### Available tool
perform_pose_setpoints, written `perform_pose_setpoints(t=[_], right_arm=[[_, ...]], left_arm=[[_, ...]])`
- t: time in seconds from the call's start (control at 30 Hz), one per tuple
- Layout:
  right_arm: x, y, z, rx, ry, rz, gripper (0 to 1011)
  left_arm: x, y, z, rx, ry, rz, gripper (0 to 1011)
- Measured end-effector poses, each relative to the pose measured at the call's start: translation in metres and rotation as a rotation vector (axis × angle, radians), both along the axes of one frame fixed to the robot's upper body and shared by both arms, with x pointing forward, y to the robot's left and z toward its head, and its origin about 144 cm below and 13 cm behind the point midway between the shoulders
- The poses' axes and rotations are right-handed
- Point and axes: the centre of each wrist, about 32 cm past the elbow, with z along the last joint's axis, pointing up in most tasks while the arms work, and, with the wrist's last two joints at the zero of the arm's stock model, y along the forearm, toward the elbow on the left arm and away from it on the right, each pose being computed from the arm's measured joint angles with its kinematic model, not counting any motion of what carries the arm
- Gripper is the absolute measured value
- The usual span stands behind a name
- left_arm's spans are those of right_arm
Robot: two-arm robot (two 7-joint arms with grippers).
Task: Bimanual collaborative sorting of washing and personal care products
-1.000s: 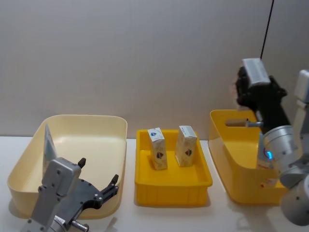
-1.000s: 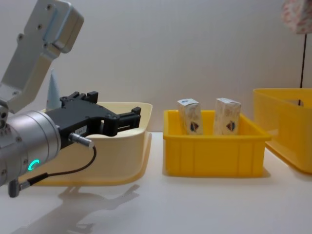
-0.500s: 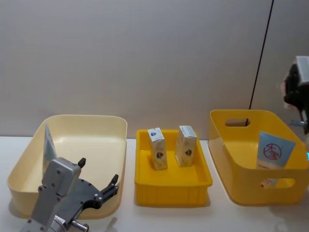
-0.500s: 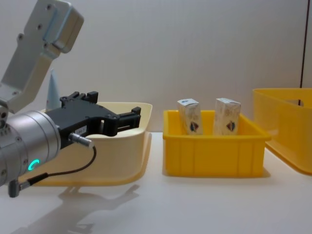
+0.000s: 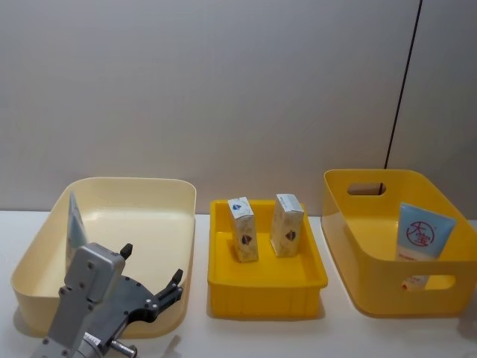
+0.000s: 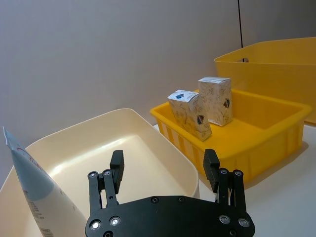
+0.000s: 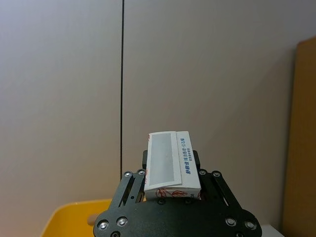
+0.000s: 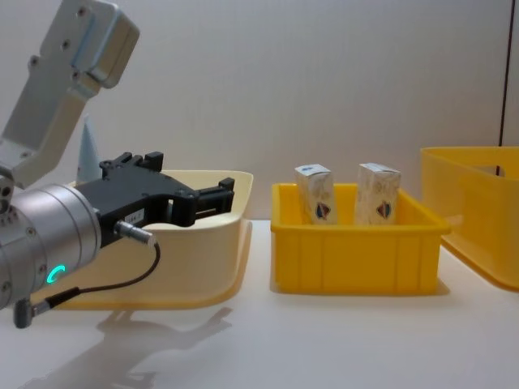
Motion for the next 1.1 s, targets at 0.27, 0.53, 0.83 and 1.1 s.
perform_pose_setpoints(t=[0.27, 0.53, 0.83, 1.1], right_arm=[[-0.004, -0.004, -0.007, -0.018, 0.103, 0.0, 401], [0.0, 0.0, -0.014, -0.03, 0.181, 0.016, 401], [0.008, 0.008, -0.026, -0.032, 0.269, 0.006, 401], [0.014, 0.015, -0.033, -0.03, 0.305, -0.015, 430]], left_arm=[[0.0, 0.0, 0.0, 0.0, 0.0, 0.0, 1003], [0.0, 0.0, 0.0, 0.0, 0.0, 0.0, 1003], [0.0, 0.0, 0.0, 0.0, 0.0, 0.0, 1003], [0.0, 0.0, 0.0, 0.0, 0.0, 0.0, 1003]])
